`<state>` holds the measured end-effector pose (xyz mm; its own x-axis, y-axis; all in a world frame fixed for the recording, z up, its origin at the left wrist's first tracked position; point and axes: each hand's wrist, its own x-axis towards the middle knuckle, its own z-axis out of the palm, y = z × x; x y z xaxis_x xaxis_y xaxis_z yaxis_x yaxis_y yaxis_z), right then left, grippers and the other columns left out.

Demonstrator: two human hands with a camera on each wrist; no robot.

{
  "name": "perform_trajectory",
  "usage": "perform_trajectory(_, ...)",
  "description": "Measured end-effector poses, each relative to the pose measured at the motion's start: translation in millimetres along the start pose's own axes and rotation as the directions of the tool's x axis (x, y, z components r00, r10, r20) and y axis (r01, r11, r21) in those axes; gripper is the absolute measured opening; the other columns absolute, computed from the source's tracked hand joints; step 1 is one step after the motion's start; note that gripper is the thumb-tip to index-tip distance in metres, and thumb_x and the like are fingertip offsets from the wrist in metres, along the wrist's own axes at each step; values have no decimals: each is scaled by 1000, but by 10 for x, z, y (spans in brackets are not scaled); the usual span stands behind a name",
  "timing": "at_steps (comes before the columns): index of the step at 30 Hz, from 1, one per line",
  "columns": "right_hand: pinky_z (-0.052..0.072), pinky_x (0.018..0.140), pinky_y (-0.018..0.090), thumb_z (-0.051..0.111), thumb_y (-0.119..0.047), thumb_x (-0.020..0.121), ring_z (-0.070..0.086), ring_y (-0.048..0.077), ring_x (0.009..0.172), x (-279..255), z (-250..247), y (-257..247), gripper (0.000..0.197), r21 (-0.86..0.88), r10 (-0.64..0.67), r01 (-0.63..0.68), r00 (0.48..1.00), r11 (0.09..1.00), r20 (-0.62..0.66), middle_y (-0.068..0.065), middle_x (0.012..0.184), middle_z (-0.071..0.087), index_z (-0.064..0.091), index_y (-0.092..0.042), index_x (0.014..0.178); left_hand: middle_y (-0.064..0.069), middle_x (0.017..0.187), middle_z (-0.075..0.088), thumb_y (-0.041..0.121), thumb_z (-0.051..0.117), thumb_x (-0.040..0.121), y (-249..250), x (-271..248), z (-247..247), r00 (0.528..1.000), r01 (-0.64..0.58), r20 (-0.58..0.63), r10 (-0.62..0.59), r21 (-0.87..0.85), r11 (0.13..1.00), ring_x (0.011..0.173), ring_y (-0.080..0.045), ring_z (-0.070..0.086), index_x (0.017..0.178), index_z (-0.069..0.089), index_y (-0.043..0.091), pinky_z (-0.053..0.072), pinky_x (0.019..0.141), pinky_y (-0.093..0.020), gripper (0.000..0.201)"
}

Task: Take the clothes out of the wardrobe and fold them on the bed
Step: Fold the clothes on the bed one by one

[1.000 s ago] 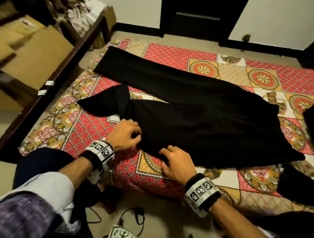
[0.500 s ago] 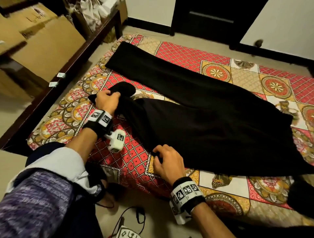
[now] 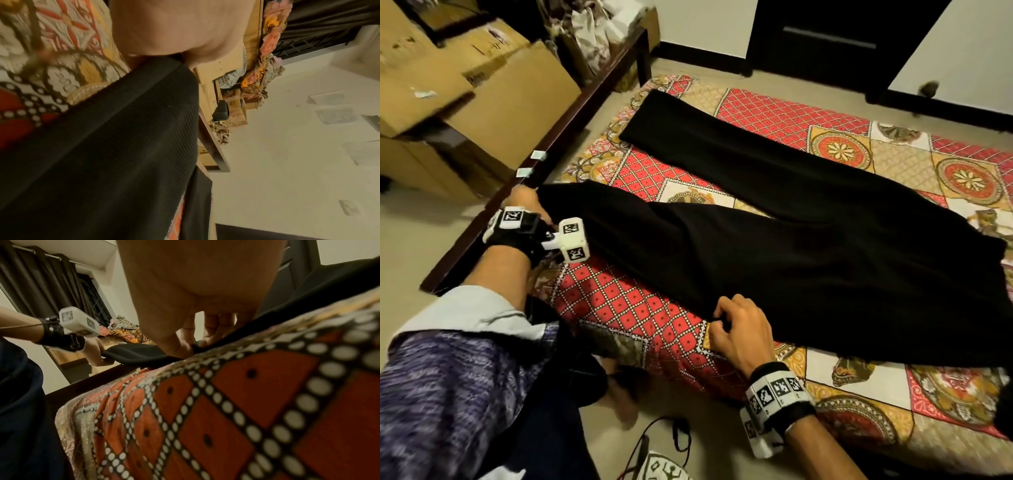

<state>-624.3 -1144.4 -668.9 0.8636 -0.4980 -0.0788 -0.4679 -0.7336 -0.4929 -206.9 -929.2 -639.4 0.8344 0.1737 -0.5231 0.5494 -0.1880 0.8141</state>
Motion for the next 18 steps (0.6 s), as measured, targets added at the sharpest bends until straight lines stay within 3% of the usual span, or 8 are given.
perform_trajectory(2,39,72,28,63,-28,80,47,12,82,-8,-4,-36,9,-20,-17,17,1000,1000,-4,-9,86,47,61,-24,88,-31,137,55,21,68,91,-29,83,-166,996,-17,-82,32,188,982,123,-49,56,138,54,2,52,98,-48,52)
perform_trajectory(6,46,77,31,62,-29,79,48,11,84,-11,24,-133,12,-64,-67,67,998,996,10,-11,91,51,59,-25,90,-20,149,50,32,53,102,-103,-183,-170,992,-42,122,25,138,990,132,-34,53,148,46,4,45,104,-40,54)
perform_trajectory(7,47,79,32,61,-29,80,49,11,84,-2,28,-159,15,-71,-68,69,998,995,16,-11,92,52,60,-26,94,-18,142,58,34,48,105,-81,-280,-87,984,-50,176,24,141,989,122,-28,61,147,47,4,48,99,-39,51)
perform_trajectory(9,48,83,32,60,-33,81,53,12,87,15,38,-194,28,-90,-66,68,997,994,26,-9,97,56,62,-27,108,-10,95,77,37,54,102,-33,-505,86,947,-43,320,-21,192,981,74,-18,73,137,57,6,58,69,-30,47)
perform_trajectory(11,48,84,33,59,-36,84,56,15,91,20,54,-226,37,-103,-74,78,996,992,43,-7,101,59,63,-27,120,-5,69,74,39,61,98,12,-639,168,878,-8,455,-147,321,947,52,-17,69,116,65,8,53,49,-22,36)
perform_trajectory(13,48,84,34,58,-36,87,56,14,91,14,46,-244,34,-85,-71,75,996,994,52,-7,99,59,65,-28,119,-11,86,72,36,67,95,52,-694,225,854,-50,475,-210,477,878,67,-23,71,108,63,6,55,61,-28,33)
perform_trajectory(15,49,81,32,59,-32,88,57,12,87,10,17,-238,24,-43,-69,70,997,997,27,-10,95,60,68,-29,110,-12,109,68,32,74,91,43,-588,271,955,-136,296,-30,524,841,94,-27,68,115,60,1,54,80,-34,41)
perform_trajectory(18,47,76,28,60,-31,87,54,7,81,-19,-19,-193,14,33,-53,53,999,998,2,-14,87,58,67,-29,99,-16,130,64,26,74,92,90,-390,165,985,-168,53,162,432,886,118,-29,63,129,58,-8,49,93,-36,53)
